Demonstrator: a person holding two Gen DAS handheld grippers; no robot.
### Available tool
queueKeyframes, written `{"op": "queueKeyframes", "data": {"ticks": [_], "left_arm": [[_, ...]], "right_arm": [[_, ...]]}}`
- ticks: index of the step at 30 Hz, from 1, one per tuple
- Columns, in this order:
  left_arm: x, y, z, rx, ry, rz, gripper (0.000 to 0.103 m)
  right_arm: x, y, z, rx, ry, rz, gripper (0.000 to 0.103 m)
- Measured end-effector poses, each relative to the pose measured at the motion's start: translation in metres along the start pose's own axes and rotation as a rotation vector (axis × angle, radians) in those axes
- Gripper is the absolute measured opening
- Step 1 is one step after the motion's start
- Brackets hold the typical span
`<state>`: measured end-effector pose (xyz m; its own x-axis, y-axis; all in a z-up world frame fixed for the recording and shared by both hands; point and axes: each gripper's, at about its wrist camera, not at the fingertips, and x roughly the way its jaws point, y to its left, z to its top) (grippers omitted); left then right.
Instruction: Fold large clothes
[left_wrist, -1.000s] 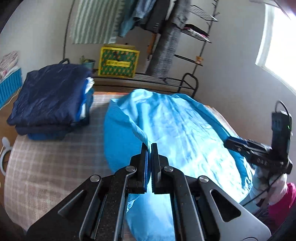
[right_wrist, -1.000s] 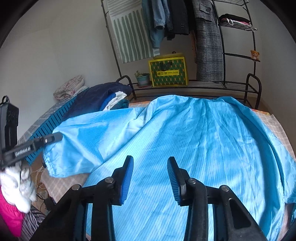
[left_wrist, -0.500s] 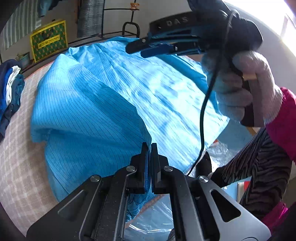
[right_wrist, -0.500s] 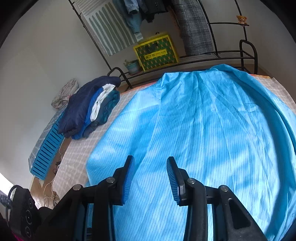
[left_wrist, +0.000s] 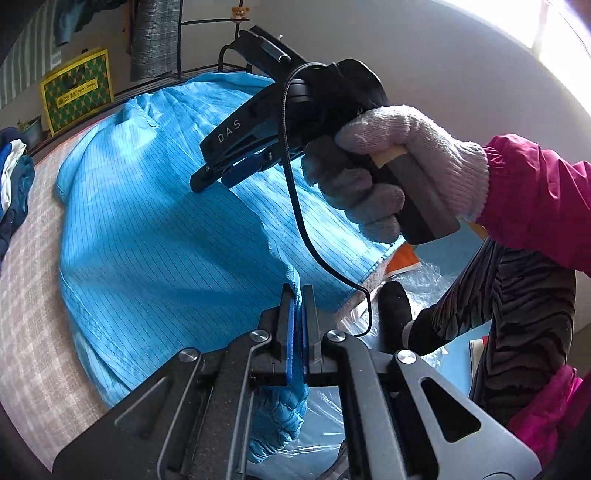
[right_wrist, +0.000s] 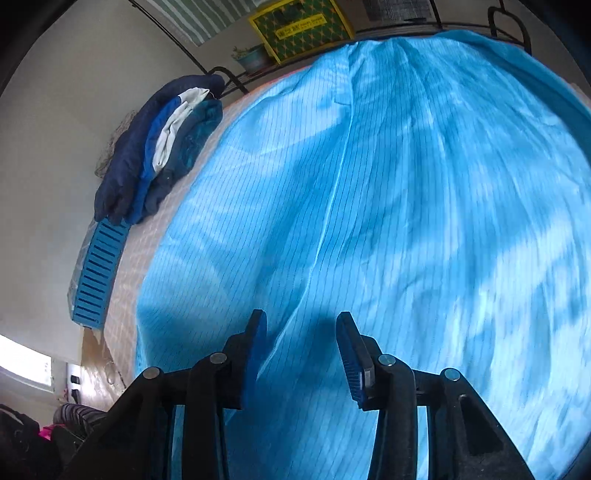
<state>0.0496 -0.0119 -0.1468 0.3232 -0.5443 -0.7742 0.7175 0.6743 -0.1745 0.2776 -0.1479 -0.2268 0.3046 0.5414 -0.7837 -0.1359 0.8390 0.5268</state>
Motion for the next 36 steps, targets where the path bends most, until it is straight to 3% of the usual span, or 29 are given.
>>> {"op": "queueKeyframes", "data": {"ticks": [1, 3, 6, 9, 11, 12, 15, 17, 19, 20, 23, 26, 31, 36], "left_arm": [[0.000, 0.001, -0.002, 0.002, 0.004, -0.005, 0.000], [0.001, 0.002, -0.007, 0.003, 0.015, 0.009, 0.000], [0.003, 0.007, -0.011, -0.016, 0.028, 0.014, 0.000], [0.000, 0.011, -0.013, -0.025, 0.027, 0.021, 0.002], [-0.002, 0.016, -0.015, -0.049, 0.045, 0.021, 0.030], [-0.005, 0.020, -0.017, -0.071, 0.047, 0.005, 0.049], [-0.024, 0.029, -0.023, -0.132, 0.019, -0.065, 0.051], [-0.042, 0.041, -0.030, -0.188, -0.022, -0.076, 0.053], [-0.059, 0.061, -0.039, -0.283, -0.066, -0.054, 0.053], [-0.067, 0.075, -0.045, -0.349, -0.087, -0.026, 0.054], [-0.078, 0.121, -0.075, -0.591, -0.132, 0.039, 0.061], [-0.068, 0.159, -0.096, -0.788, -0.110, 0.054, 0.062], [-0.047, 0.174, -0.101, -0.858, -0.092, 0.057, 0.062], [-0.037, 0.178, -0.098, -0.880, -0.112, 0.037, 0.061]], "right_arm": [[0.000, 0.001, -0.002, 0.015, 0.003, 0.031, 0.012], [-0.004, 0.007, -0.004, 0.010, -0.023, 0.038, 0.003], [-0.024, 0.020, -0.004, -0.049, -0.103, 0.046, 0.000], [-0.024, 0.024, -0.006, -0.105, -0.107, -0.051, 0.000], [-0.011, 0.017, -0.010, -0.099, -0.052, -0.123, 0.000], [-0.005, 0.014, -0.013, -0.093, -0.026, -0.139, 0.000], [-0.003, 0.015, -0.021, -0.112, 0.016, -0.142, 0.000], [-0.010, 0.022, -0.026, -0.177, 0.024, -0.200, 0.003], [-0.022, 0.030, -0.028, -0.233, -0.018, -0.265, 0.023], [-0.031, 0.035, -0.026, -0.246, -0.040, -0.272, 0.028], [-0.057, 0.047, -0.017, -0.254, -0.104, -0.231, 0.035], [-0.074, 0.070, -0.002, -0.282, -0.140, -0.159, 0.047], [-0.065, 0.125, 0.040, -0.386, -0.171, -0.166, 0.055], [-0.031, 0.151, 0.090, -0.366, -0.122, -0.127, 0.058]]}}
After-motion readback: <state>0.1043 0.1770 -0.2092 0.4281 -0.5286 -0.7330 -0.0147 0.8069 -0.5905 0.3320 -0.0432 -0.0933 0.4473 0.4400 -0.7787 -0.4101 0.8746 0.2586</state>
